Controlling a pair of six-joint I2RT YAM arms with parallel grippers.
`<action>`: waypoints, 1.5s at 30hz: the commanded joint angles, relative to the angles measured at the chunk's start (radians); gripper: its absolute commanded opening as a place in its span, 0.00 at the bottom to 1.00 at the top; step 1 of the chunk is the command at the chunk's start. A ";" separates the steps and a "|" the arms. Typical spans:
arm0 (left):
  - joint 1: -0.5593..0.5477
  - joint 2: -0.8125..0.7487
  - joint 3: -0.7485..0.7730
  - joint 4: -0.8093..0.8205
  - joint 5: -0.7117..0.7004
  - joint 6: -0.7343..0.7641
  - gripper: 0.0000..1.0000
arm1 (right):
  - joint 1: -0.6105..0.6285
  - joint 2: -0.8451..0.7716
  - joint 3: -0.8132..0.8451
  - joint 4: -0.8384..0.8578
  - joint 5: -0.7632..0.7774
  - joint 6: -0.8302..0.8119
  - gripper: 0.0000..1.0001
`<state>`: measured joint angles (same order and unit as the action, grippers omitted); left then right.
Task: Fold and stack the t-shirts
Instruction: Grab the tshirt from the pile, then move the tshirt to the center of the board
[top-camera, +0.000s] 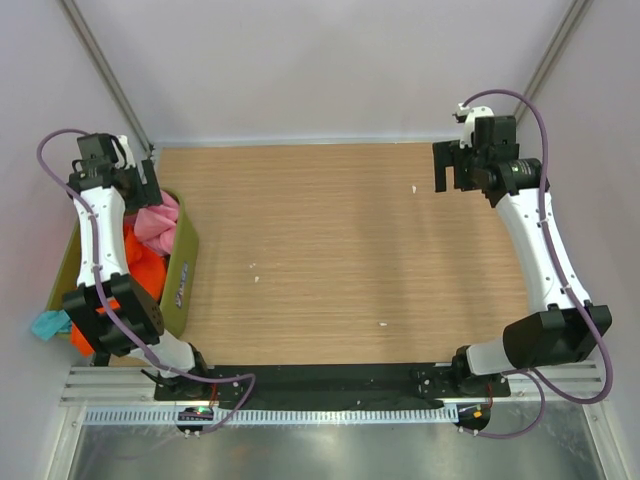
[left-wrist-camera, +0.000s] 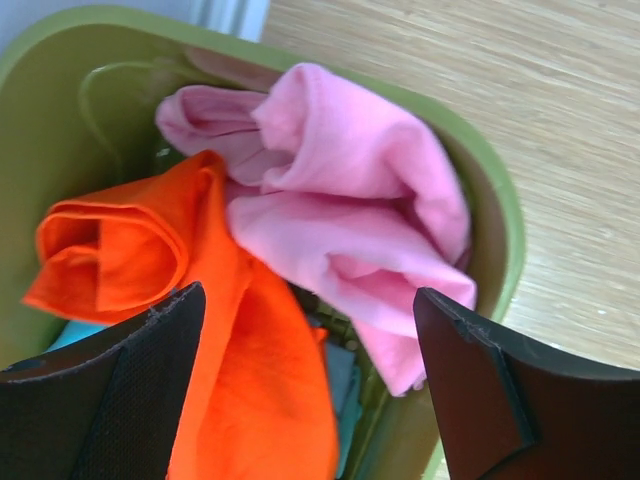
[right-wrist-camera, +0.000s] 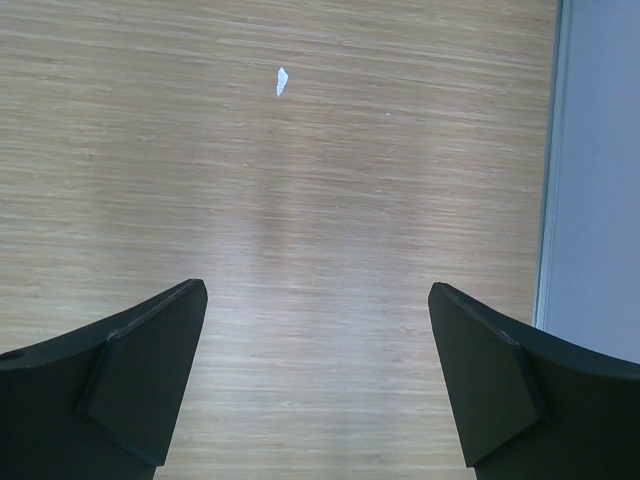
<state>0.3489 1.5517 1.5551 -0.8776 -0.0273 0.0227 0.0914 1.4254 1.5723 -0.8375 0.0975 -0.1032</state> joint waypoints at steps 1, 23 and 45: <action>0.019 0.022 0.049 -0.012 0.122 -0.050 0.85 | -0.009 -0.040 -0.012 0.026 -0.005 -0.016 1.00; 0.029 -0.071 0.244 0.064 0.312 -0.078 0.00 | -0.025 -0.022 0.005 0.055 0.047 -0.062 0.99; -0.554 0.168 0.927 0.269 0.521 -0.118 0.00 | -0.183 -0.043 0.092 0.118 0.266 0.005 0.97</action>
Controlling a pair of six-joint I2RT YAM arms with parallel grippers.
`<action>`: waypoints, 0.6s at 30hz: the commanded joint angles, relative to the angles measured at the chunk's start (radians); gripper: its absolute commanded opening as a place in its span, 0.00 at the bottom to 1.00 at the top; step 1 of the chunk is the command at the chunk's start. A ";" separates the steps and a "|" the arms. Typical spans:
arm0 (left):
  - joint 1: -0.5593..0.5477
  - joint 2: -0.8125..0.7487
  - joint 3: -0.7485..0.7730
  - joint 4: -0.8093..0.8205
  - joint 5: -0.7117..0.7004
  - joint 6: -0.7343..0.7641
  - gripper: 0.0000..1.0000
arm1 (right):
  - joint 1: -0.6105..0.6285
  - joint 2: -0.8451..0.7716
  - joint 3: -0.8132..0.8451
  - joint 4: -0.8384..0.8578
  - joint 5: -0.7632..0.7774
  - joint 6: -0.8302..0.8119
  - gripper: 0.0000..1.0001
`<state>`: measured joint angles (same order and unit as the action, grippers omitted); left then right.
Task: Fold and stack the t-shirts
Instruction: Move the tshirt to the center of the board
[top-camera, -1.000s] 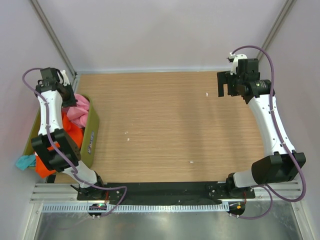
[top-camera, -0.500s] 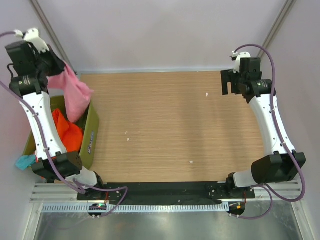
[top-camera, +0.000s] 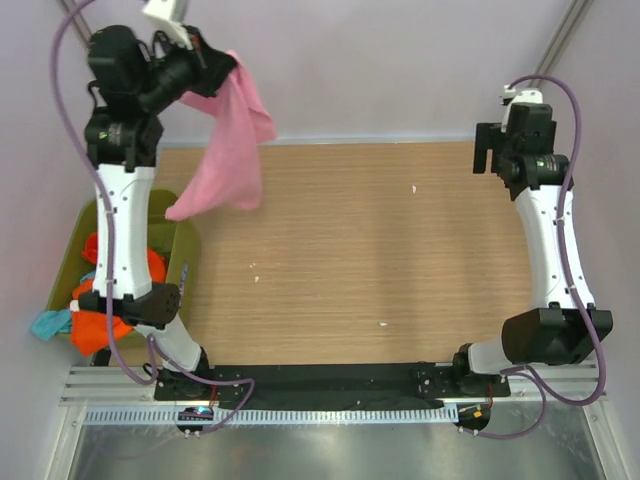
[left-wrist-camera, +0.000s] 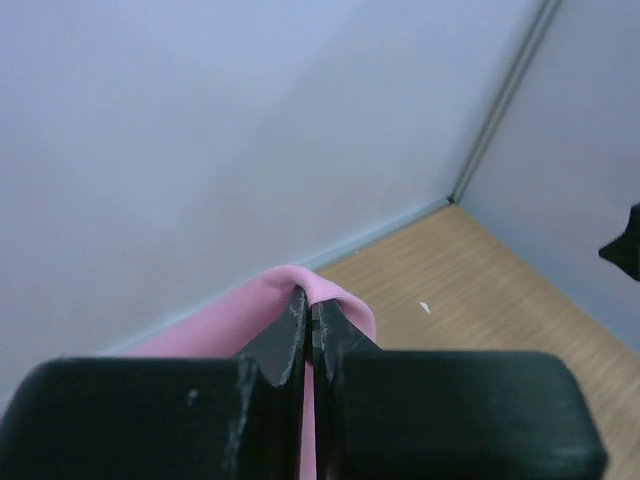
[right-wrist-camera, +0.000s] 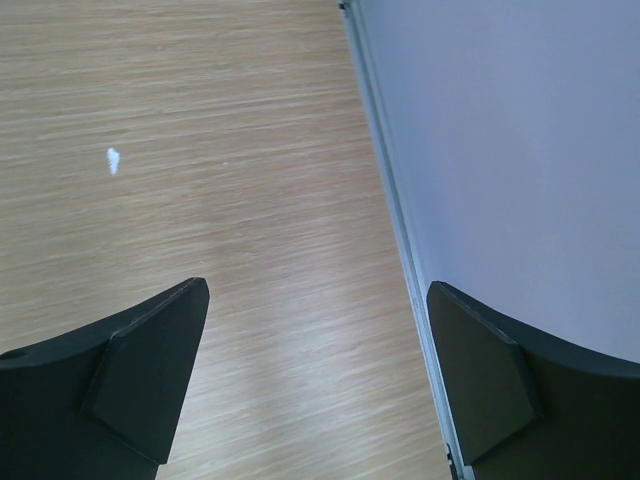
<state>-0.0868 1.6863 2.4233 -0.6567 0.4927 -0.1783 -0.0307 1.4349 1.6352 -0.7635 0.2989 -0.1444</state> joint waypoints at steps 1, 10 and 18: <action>-0.155 0.042 0.071 0.049 -0.015 0.101 0.00 | -0.078 -0.054 0.025 0.040 0.066 0.052 0.97; -0.461 0.151 0.187 0.081 -0.143 0.203 0.00 | -0.166 -0.136 -0.066 0.024 0.046 0.074 0.97; -0.476 0.061 -0.055 0.086 -0.383 0.289 0.87 | -0.178 -0.142 -0.090 0.007 -0.013 0.074 0.97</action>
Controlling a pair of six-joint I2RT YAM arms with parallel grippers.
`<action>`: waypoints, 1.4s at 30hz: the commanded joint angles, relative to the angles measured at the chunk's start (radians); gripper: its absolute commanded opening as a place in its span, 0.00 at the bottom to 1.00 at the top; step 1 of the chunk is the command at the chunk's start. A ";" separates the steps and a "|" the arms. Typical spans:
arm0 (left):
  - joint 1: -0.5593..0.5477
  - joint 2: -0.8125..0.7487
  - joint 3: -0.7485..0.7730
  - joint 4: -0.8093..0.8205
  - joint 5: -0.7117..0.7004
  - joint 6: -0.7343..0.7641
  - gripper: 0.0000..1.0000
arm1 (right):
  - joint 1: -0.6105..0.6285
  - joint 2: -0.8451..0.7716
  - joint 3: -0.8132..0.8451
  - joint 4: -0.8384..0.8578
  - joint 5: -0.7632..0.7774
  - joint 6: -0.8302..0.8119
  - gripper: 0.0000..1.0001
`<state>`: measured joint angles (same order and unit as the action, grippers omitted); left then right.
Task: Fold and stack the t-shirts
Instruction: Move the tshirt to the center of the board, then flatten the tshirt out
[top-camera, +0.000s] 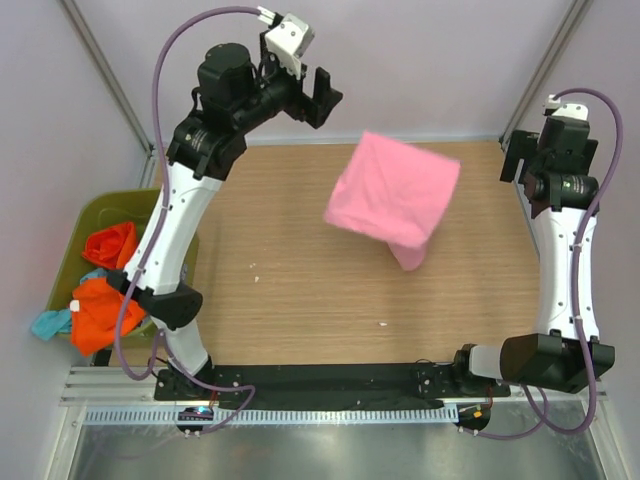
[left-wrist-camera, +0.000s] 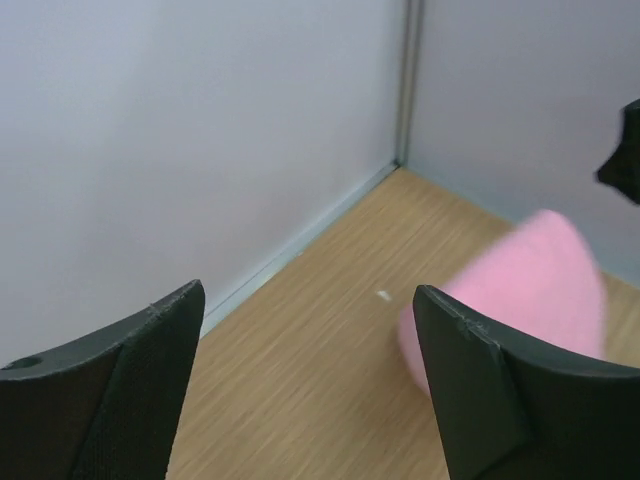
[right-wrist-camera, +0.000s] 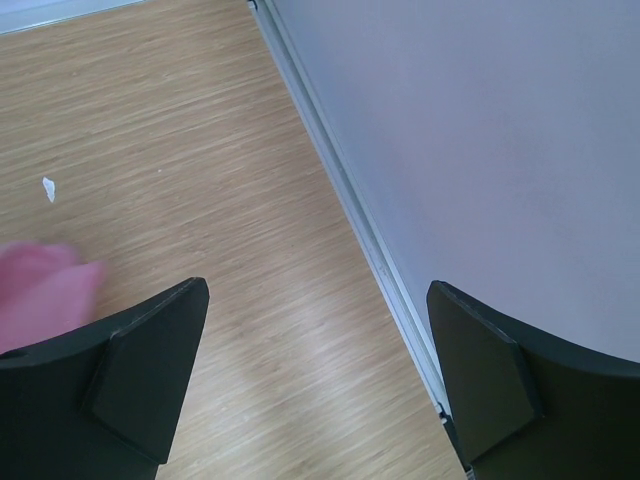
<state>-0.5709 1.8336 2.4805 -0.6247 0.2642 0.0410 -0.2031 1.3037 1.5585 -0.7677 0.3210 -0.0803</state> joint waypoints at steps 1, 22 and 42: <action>0.009 -0.106 -0.170 0.057 -0.177 0.089 0.89 | -0.005 -0.009 -0.020 0.007 -0.052 0.011 0.97; 0.009 -0.372 -1.077 -0.087 -0.023 -0.061 0.81 | 0.007 0.273 -0.174 -0.180 -0.686 -0.131 0.90; 0.009 -0.310 -0.902 -0.096 -0.172 0.002 0.82 | 0.001 0.692 0.098 0.005 -0.603 -0.110 0.85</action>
<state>-0.5625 1.5162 1.5295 -0.7357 0.1390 0.0116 -0.1982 1.9827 1.5887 -0.8066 -0.2924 -0.2028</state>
